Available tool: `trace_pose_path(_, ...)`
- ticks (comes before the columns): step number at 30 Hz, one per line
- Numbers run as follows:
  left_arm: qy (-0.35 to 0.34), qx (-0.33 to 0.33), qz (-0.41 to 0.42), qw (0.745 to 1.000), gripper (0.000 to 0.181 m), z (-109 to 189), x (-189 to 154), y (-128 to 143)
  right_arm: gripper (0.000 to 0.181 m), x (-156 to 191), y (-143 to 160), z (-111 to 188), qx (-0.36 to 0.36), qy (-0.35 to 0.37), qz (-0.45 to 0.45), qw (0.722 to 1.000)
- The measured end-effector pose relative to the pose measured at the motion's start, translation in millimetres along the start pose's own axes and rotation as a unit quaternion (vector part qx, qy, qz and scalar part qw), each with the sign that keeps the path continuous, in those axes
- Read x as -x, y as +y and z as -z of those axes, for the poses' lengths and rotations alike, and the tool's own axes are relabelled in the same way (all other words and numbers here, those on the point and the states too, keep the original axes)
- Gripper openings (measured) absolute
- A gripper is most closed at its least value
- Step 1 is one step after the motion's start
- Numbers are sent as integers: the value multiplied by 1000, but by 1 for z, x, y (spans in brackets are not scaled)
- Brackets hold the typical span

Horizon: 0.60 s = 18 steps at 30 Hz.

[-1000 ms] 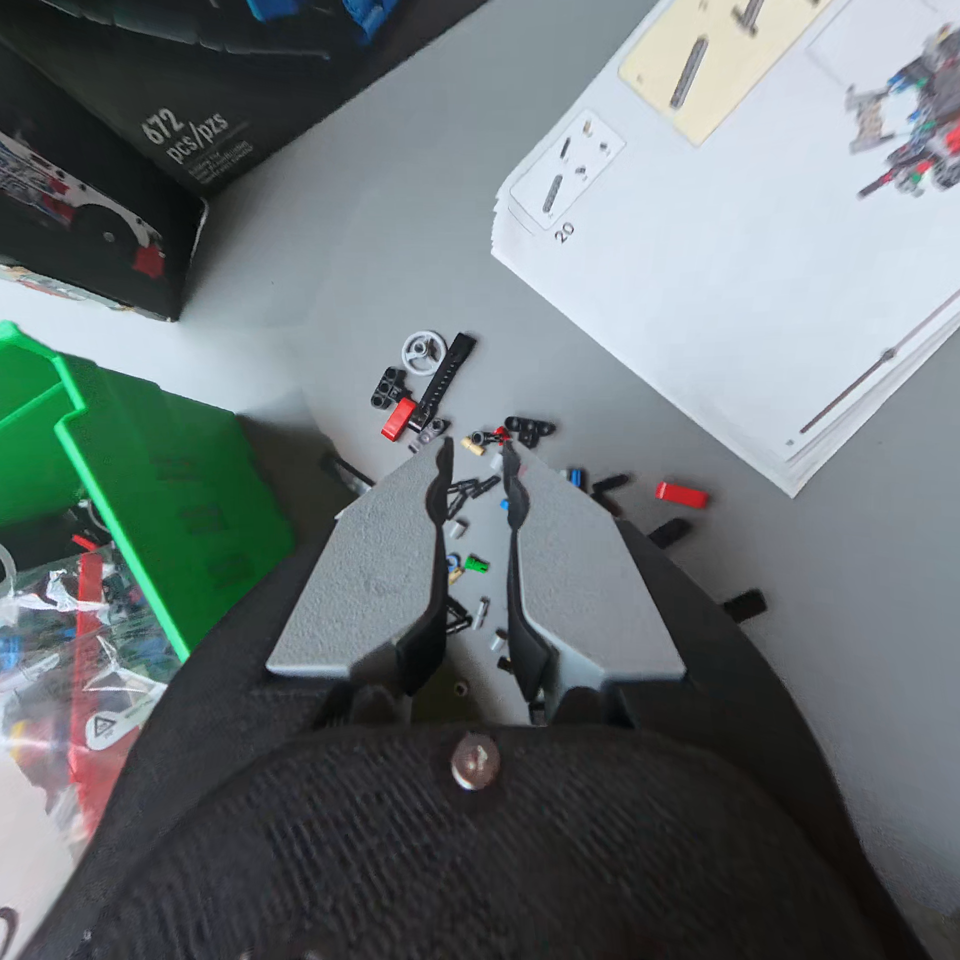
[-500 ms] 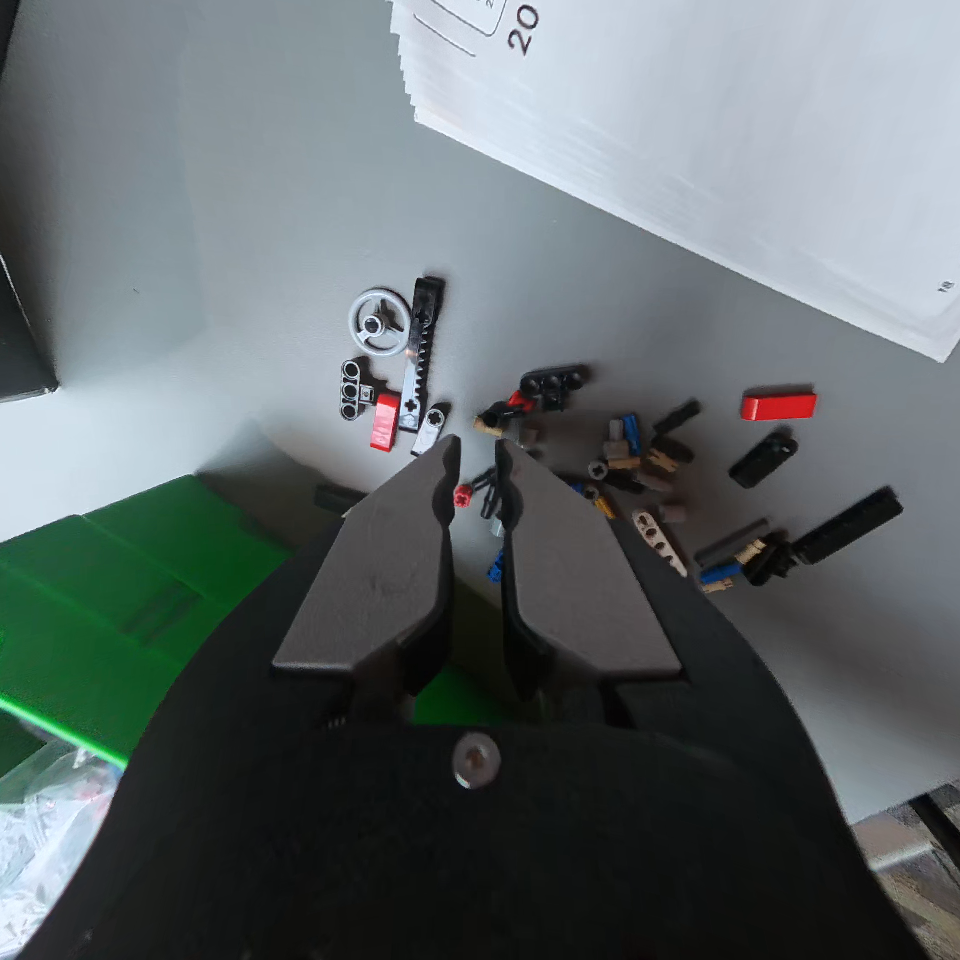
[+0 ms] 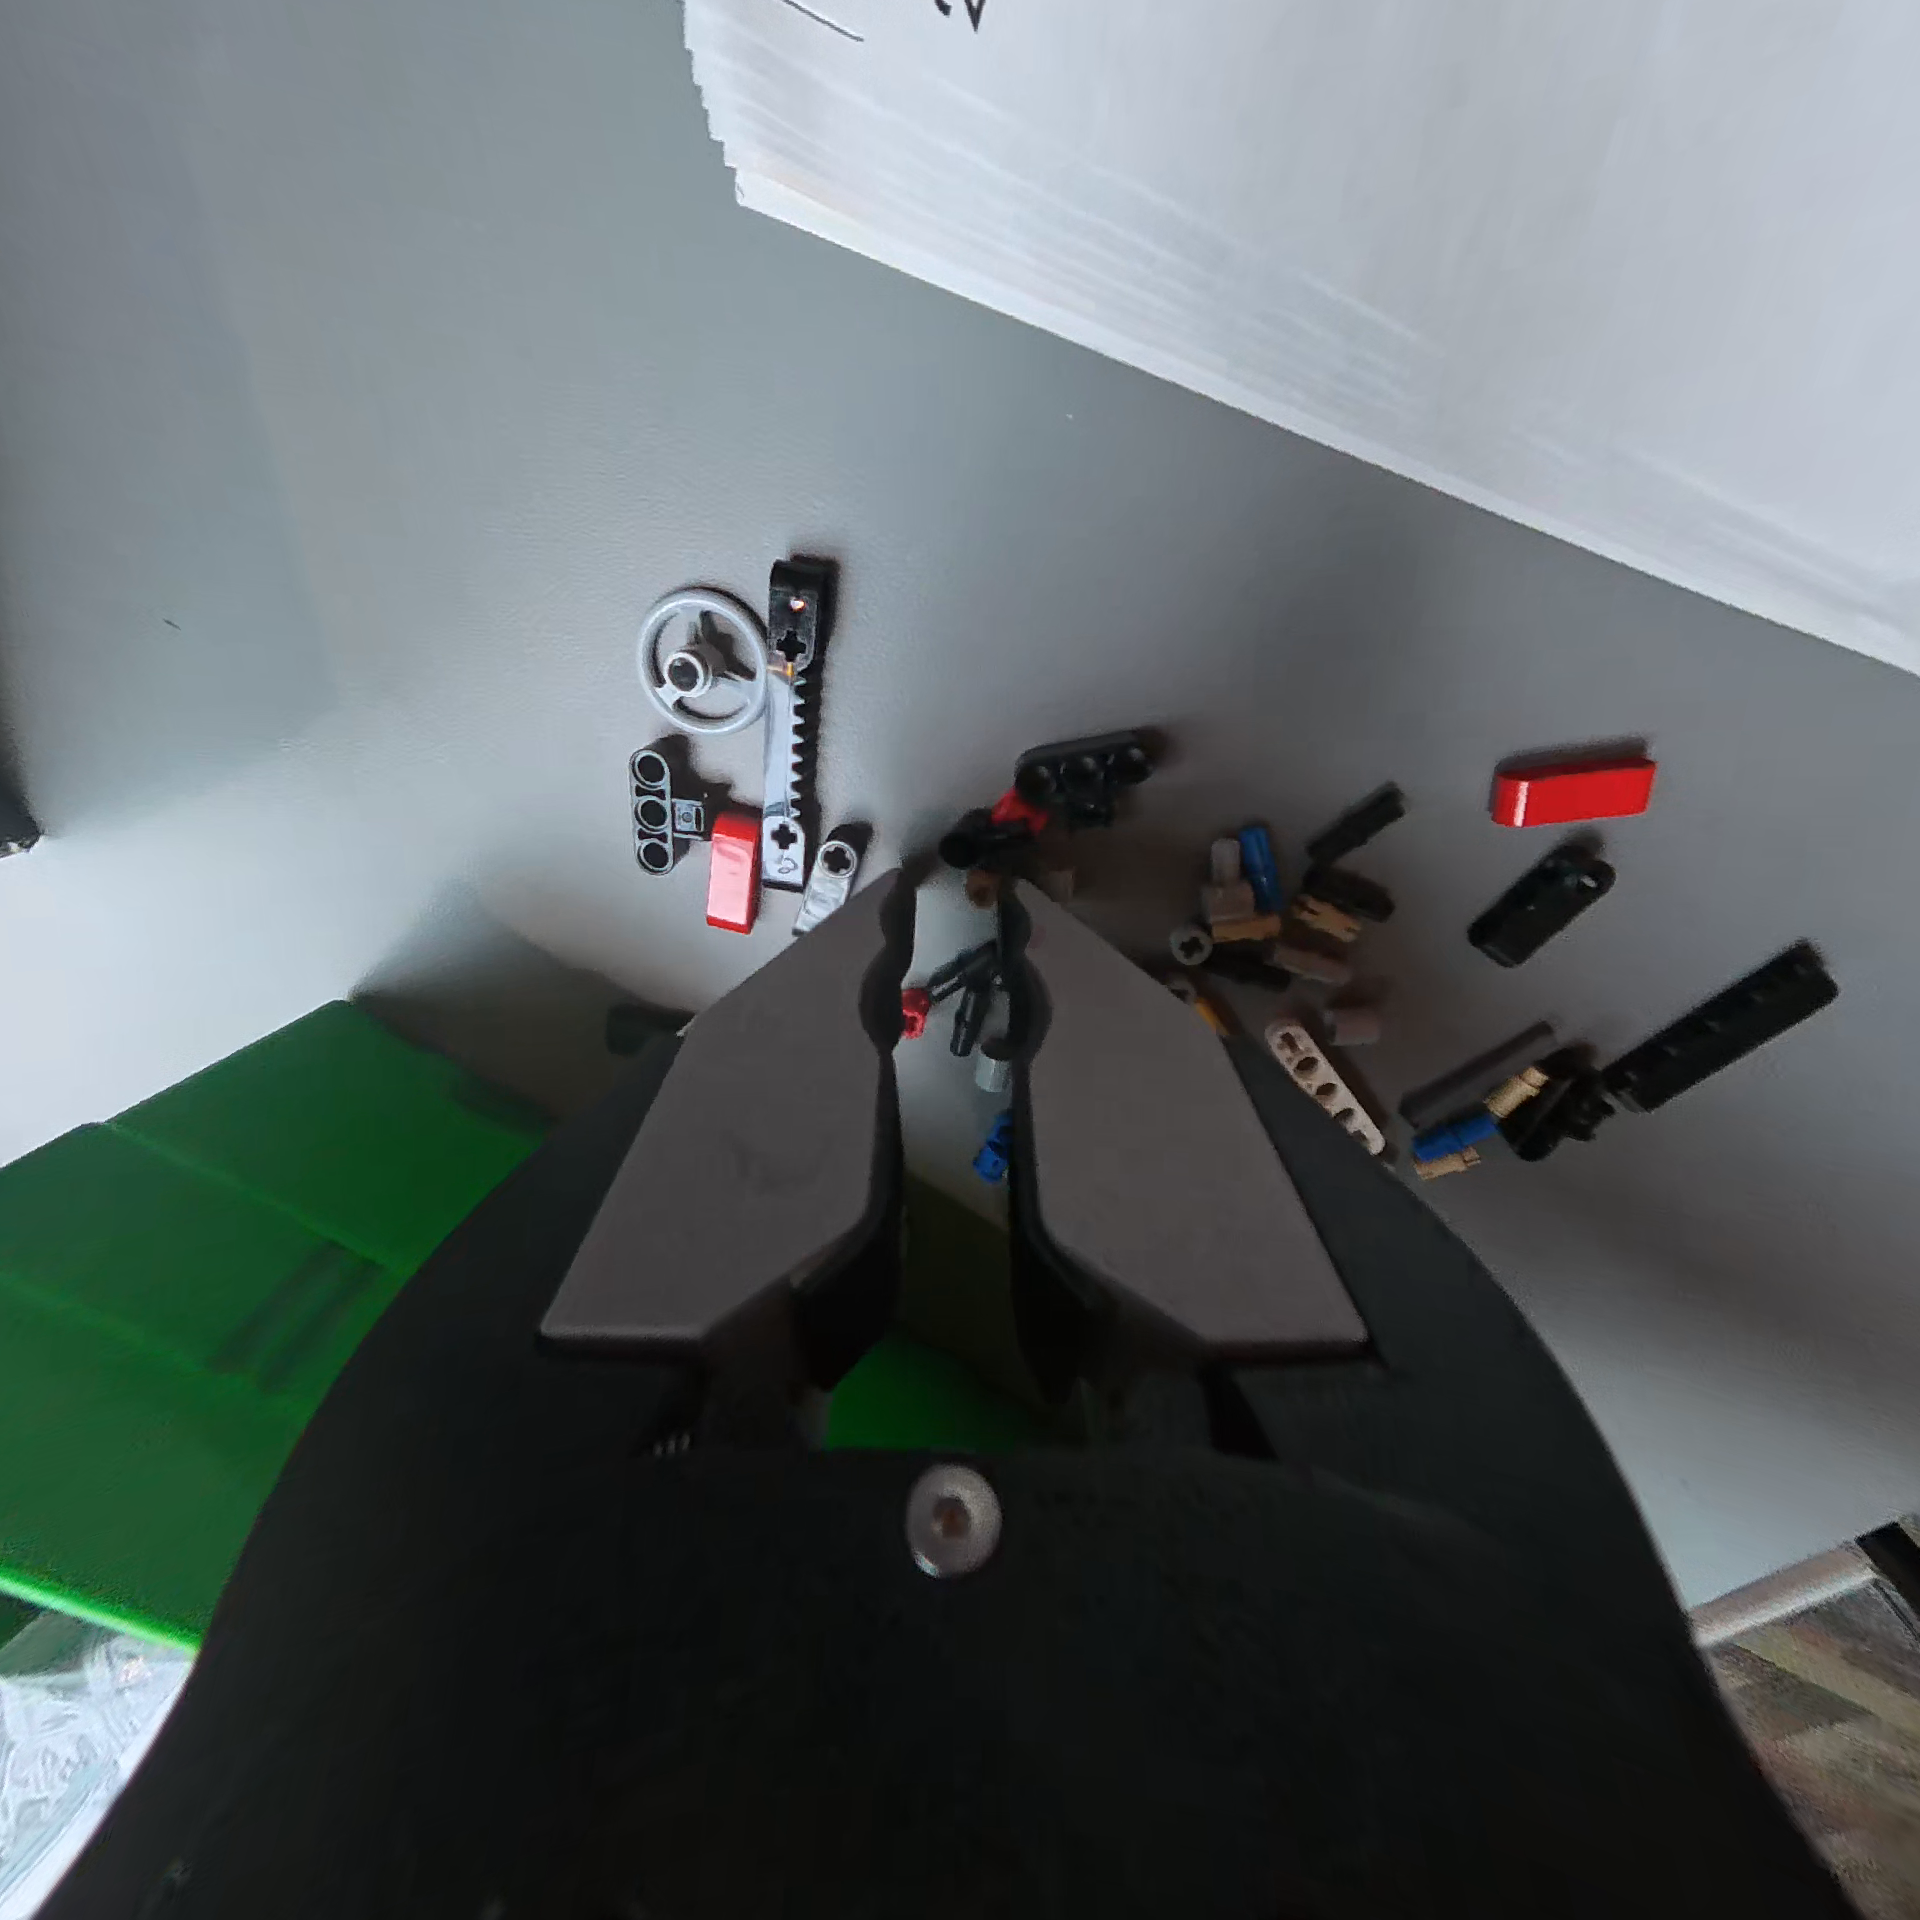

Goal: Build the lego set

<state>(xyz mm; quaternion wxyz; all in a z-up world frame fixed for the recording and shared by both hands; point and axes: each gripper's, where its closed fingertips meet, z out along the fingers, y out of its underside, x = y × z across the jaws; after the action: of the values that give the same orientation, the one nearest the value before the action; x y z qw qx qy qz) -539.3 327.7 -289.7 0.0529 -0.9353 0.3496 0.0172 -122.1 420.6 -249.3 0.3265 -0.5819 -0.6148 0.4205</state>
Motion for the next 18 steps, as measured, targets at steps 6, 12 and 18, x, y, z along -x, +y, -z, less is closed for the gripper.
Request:
trace_pose_path(6, 3, 5, -2, 1000, 12, 0, 0, 0, 44, 0, 0, 0, 1, -1, 0, 1000)
trace_pose_path(12, 3, 4, -7, 1000, 4, -1, -1, 0, 44, 0, 0, 0, 0, -3, -2, 1000)
trace_pose_path(18, 11, -7, -10, 1000, 3, 6, -7, 2, 43, 1, 0, 0, 0, -5, -2, 1000)
